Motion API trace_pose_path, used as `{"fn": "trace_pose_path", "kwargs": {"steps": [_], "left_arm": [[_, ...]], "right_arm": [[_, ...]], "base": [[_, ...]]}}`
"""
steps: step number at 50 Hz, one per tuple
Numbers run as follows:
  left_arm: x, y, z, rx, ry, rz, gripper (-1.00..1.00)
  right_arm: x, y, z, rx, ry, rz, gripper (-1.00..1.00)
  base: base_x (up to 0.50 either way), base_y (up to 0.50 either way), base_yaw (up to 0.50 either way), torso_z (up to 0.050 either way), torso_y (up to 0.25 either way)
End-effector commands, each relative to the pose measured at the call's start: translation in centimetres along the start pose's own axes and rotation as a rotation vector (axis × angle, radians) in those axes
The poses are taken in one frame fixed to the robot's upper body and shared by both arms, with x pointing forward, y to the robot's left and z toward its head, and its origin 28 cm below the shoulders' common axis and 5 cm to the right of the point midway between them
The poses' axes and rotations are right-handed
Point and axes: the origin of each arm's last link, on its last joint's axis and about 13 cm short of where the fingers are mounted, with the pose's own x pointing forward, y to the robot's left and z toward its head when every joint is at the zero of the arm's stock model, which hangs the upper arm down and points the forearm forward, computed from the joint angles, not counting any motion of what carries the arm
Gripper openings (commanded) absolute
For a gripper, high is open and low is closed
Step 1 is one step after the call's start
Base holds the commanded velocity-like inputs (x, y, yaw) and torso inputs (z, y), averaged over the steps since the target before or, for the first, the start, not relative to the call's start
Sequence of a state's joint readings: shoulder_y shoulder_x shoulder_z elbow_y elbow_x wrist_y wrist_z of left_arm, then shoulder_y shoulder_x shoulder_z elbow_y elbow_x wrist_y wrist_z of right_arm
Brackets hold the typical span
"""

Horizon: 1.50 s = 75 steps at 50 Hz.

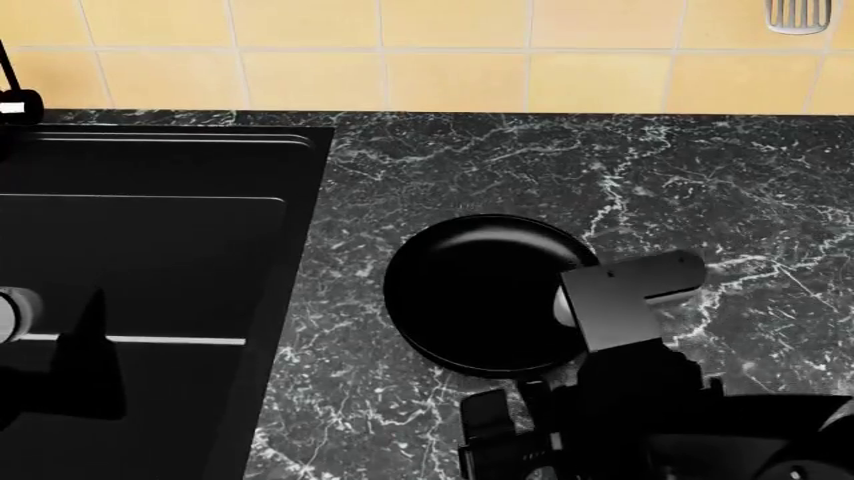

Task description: Pick the pan and sponge and place them into the sink. Then turn on the water.

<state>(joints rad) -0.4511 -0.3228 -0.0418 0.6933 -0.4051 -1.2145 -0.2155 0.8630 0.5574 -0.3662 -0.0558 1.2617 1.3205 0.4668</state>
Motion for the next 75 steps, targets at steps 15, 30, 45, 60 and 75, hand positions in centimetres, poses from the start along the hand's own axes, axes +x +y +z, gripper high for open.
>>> {"fn": "trace_pose_path", "kwargs": {"steps": [15,30,45,60,75], "left_arm": [[-0.4,1.0,-0.2,-0.014,-0.011,-0.046,1.0],[0.6,-0.7,-0.2,-0.01,-0.006,-0.048,1.0],[0.5,-0.4,-0.2,-0.008,-0.007,-0.05,1.0],[0.4,-0.3,-0.1,-0.007,-0.011,-0.051,1.0],[0.4,-0.1,0.1,-0.003,-0.014,-0.051,1.0]], "right_arm": [[1.8,-0.2,-1.0,-0.018,0.017,0.011,-1.0],[0.4,-0.4,-0.2,-0.067,-0.034,-0.026,-1.0],[-2.2,-0.9,1.8,-0.156,-0.157,-0.072,-1.0],[-3.9,-1.3,2.1,-0.173,-0.237,-0.09,-1.0],[-3.7,-1.2,1.8,-0.217,-0.241,-0.08,-1.0]], "base": [[0.0,0.0,0.0,0.0,0.0],[0.0,0.0,0.0,0.0,0.0],[0.0,0.0,0.0,0.0,0.001],[0.0,0.0,0.0,0.0,0.001],[0.0,0.01,0.0,0.0,0.001]]}}
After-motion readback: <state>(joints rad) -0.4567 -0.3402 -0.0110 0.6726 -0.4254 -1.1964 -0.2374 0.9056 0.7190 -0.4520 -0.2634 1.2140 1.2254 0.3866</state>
